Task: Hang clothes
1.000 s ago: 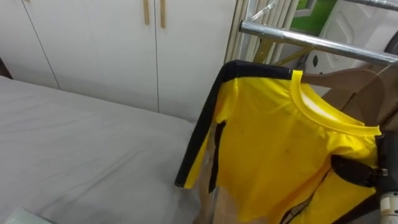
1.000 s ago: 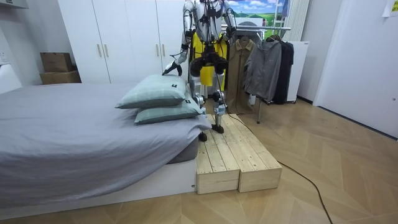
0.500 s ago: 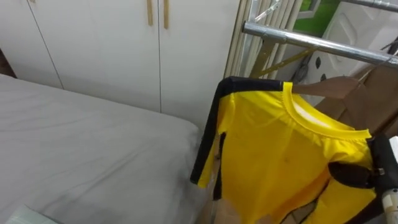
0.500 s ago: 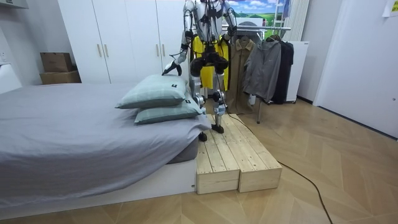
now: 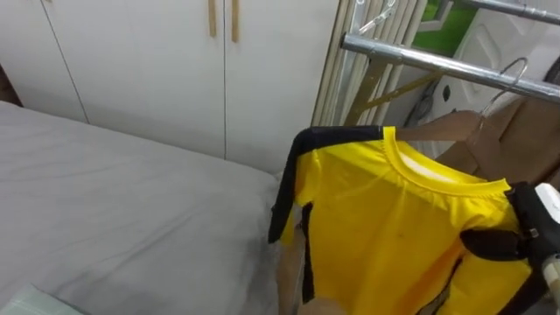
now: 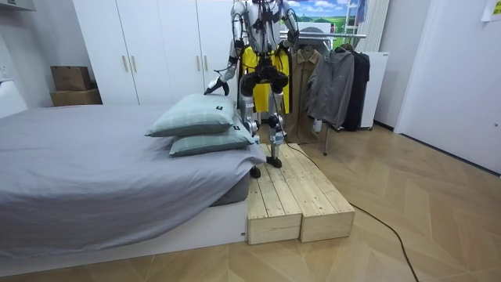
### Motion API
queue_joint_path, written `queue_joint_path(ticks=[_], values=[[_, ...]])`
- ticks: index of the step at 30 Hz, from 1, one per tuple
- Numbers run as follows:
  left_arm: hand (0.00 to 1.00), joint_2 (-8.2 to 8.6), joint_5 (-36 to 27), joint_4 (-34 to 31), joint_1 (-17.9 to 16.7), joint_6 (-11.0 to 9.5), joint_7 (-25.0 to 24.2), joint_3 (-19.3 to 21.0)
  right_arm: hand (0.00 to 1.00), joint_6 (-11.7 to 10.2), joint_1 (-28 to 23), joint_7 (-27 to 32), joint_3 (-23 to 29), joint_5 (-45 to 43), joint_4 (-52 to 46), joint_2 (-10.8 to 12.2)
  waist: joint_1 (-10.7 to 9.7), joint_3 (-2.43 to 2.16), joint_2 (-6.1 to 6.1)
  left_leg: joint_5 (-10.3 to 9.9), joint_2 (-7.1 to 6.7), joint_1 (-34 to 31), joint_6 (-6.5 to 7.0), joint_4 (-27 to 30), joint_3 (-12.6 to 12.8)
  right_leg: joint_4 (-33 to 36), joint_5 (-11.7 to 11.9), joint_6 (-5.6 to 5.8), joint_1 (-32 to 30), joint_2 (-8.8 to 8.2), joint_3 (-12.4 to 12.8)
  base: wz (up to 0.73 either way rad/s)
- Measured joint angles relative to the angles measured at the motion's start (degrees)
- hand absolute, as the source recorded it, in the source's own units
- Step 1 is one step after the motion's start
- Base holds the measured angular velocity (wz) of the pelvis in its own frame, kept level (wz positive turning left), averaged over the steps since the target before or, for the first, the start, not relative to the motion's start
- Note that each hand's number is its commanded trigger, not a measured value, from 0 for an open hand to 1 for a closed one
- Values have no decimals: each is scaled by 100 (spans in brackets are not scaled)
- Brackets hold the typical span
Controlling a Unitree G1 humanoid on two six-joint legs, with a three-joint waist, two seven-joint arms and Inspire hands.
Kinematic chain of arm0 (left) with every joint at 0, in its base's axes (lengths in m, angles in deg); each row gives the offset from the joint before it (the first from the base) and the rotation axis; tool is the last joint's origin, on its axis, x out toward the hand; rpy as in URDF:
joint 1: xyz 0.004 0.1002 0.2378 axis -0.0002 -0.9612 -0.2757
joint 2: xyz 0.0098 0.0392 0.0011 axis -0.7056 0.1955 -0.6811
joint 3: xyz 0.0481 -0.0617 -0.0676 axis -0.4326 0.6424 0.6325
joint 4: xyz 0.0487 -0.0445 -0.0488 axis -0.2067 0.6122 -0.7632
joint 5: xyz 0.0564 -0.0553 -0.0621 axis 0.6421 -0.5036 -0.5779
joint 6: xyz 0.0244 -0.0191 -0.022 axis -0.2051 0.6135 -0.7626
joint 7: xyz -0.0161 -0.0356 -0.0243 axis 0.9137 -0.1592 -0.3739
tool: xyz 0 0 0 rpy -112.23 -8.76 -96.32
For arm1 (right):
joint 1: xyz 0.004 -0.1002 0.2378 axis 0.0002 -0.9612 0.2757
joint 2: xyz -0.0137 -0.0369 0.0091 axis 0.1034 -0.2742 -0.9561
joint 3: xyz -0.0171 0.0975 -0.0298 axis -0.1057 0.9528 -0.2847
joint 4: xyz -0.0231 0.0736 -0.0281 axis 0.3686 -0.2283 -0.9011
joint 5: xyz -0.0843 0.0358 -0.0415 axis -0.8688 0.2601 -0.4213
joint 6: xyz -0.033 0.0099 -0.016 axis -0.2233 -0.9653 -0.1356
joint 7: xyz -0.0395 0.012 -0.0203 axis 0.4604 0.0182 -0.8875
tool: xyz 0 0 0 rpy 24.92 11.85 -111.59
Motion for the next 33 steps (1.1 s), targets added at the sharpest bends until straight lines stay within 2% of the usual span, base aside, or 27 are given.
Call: queue_joint_path(ticks=[3, 8, 18, 20, 21, 27, 33], values=[[0, -60, -3, 0, -12, -55, 1, 0, 100, -19, 99, -49, 0, 35, 156, -118, 3, 2, -23, -3, 2, -2, -5, 0, -2, 0, 1, -1, -1, -5, -5, 0], [0, -94, 218, 14, -31, -156, 1, 66, 100, -17, 344, -96, 3, 4, 680, -119, 23, 11, -50, -4, 2, -3, -9, 0, 2, 15, 1, -1, -14, -2, -7, 0], [0, -98, 381, -4, -22, -230, -12, 92, 100, -37, 442, -114, 3, 43, 909, -121, 138, 7, -57, -4, 13, -5, -10, 0, 0, 8, 7, -11, -20, -6, -92, 0], [0, -97, 380, -74, -65, -231, -10, 90, 100, -34, 650, -126, 3, 34, 1164, -124, 137, 7, -57, -6, 12, -5, -12, 0, -11, -5, 13, -22, -32, -47, -368, 0], [0, -96, 380, -100, -82, -231, -10, 90, 100, -34, 672, -132, 3, 34, 1173, -124, 136, 6, -55, -6, 12, -5, -13, 0, -15, -7, 13, -23, -32, -56, -416, 0], [0, -97, 381, -175, -97, -229, 3, 117, 100, -36, 748, -167, 3, 37, 1243, -127, 101, 5, -53, 0, 4, -5, -24, 3, 0, 3, 16, -28, -39, -88, -532, 1], [0, -98, 306, -253, -193, -231, 8, 119, 100, -45, 1125, -297, 1, 38, 1799, -233, 27, 4, -55, 13, -10, -6, -45, 6, -29, 15, 16, -28, -59, -102, -553, 1]])
